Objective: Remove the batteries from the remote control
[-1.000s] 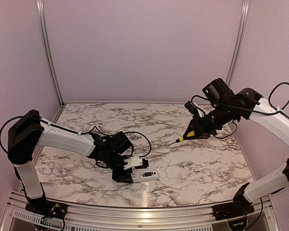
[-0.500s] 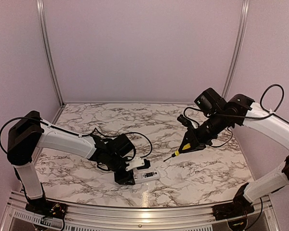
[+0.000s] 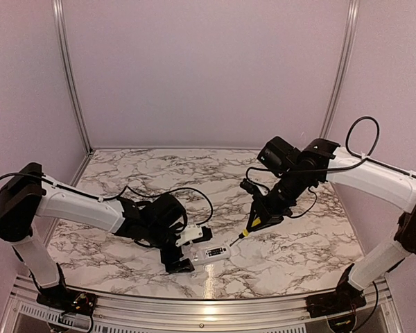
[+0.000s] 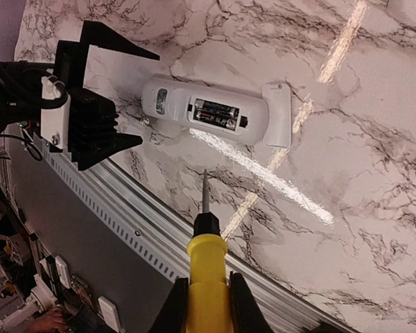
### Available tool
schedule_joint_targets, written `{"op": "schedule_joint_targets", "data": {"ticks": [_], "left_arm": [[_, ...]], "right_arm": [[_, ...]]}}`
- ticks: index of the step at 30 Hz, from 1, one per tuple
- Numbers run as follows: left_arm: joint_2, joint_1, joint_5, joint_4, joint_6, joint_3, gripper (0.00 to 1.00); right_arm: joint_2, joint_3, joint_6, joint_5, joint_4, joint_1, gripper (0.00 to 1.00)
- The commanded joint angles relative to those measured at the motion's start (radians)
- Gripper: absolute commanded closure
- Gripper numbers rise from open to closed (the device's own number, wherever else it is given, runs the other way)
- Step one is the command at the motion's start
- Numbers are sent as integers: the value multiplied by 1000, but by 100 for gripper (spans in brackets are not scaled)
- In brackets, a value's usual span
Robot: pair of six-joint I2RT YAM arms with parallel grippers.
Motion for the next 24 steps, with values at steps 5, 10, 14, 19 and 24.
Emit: {"op": "schedule_joint_targets", "data": {"ticks": [5,10,14,19,24], "left_arm": [[-228,-4,-132,179,-102,-90,1],[-410,-3,-344,324,-195,-168,1],[-443,11,-511,286,-332,-128,1],[-429,12,-308,184,-228,-107,1],[-487,11,-128,262,-118,-242,1]], "right_arm": [[-11,92,-6,91,-18,6,100],[-20,110,2,138,-10,6,100],[-45,90,15,154,22,4,100],[-71,64,13,139,41,4,100],[-84,46,3,112,44,4,100]]}}
